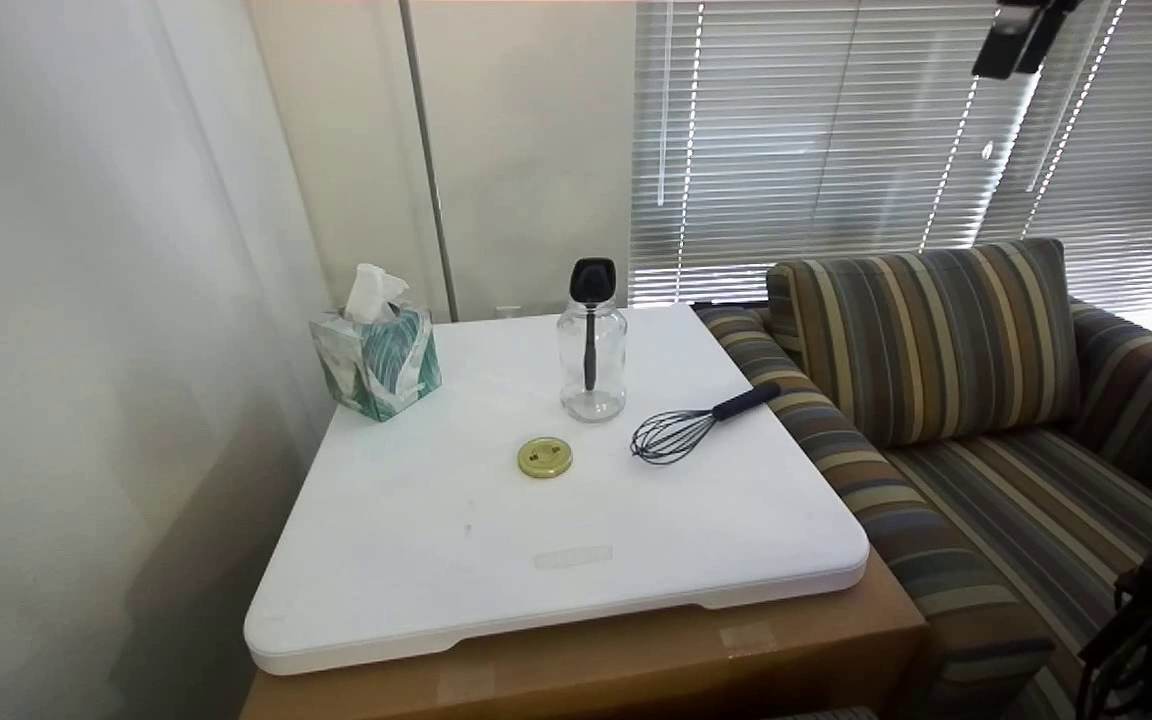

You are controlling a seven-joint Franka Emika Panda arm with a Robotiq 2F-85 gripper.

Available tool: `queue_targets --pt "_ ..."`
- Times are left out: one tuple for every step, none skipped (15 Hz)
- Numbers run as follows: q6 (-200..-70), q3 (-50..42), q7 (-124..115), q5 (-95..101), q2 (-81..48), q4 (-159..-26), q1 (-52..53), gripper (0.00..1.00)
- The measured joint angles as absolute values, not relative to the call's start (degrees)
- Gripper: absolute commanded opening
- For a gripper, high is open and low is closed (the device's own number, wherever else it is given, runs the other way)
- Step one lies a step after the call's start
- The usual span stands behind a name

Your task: Remove the spatula from the bottle and put it on the table

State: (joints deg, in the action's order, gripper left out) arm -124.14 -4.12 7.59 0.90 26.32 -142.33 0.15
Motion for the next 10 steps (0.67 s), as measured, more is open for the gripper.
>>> queue_targets --pt "-125.82 -4.1 8.33 0.83 24.81 -141.67 0.7 1.0" --pt "-127.27 -4.11 9.51 0.45 22.87 -140.67 1.41 1.0" --pt "-128.45 -4.11 11.13 -0.28 20.74 -139.34 2.2 1.0" --pt "-129.33 -4.1 13.1 -1.02 18.27 -137.63 3.01 1.0" --pt "-130.03 -4.1 15.27 -1.79 15.6 -135.63 3.78 1.0" --pt "-130.22 -4.0 16.9 -1.93 12.72 -133.29 4.33 1.0" --pt "-130.24 -3.7 17.67 -1.83 9.6 -130.58 4.57 1.0" --pt "-130.24 -3.39 17.56 -1.85 7.54 -128.94 4.57 1.0" --pt "-130.23 -3.25 17.44 -1.85 6.98 -128.75 4.57 1.0" --pt "-130.22 -3.23 17.43 -1.84 7.25 -128.97 4.56 1.0"
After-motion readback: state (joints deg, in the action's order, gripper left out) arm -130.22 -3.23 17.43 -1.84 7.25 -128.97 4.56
